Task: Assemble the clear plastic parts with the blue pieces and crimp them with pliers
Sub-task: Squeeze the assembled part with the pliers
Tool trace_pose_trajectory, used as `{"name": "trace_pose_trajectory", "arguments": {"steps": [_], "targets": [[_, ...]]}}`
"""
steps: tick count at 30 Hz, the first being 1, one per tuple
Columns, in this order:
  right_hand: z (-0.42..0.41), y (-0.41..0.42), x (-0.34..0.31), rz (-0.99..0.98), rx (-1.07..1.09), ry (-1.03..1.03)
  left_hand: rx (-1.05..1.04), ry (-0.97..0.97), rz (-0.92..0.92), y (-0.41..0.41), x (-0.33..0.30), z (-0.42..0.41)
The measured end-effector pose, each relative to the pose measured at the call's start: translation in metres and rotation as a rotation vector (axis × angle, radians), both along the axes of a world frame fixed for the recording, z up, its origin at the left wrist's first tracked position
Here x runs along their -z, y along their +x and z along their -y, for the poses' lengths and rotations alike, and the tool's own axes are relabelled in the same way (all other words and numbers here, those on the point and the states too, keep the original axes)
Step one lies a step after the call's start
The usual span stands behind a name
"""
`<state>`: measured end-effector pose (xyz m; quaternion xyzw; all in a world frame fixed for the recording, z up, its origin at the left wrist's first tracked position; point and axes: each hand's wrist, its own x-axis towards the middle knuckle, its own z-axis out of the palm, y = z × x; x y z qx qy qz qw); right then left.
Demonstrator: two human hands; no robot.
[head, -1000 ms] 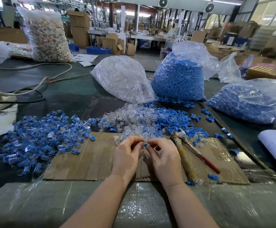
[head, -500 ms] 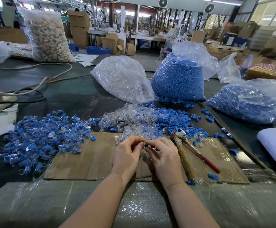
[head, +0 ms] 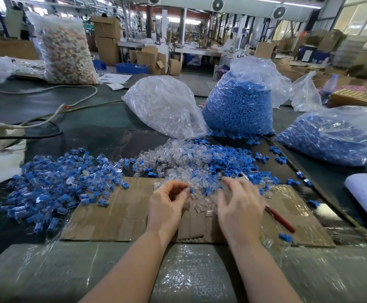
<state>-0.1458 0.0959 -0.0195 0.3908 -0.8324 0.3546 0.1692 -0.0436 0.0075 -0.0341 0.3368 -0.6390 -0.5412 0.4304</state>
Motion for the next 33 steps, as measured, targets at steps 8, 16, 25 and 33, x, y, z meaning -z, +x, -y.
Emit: {"name": "trace_pose_trajectory", "arguments": {"steps": [8,16,25,33], "targets": [[-0.017,-0.035,-0.015,0.302,0.333,0.793,-0.029,0.022,-0.017,0.001,-0.002,0.005],[-0.017,-0.023,-0.030,0.170,0.079,0.565,-0.016,0.167,-0.038,-0.002,-0.002,0.014],[-0.016,0.004,-0.053,0.713,-0.440,0.467,-0.014,0.480,-0.189,-0.004,-0.004,0.027],[-0.013,0.013,-0.063,0.736,-0.456,0.571,-0.014,0.460,-0.169,-0.004,-0.005,0.025]]}}
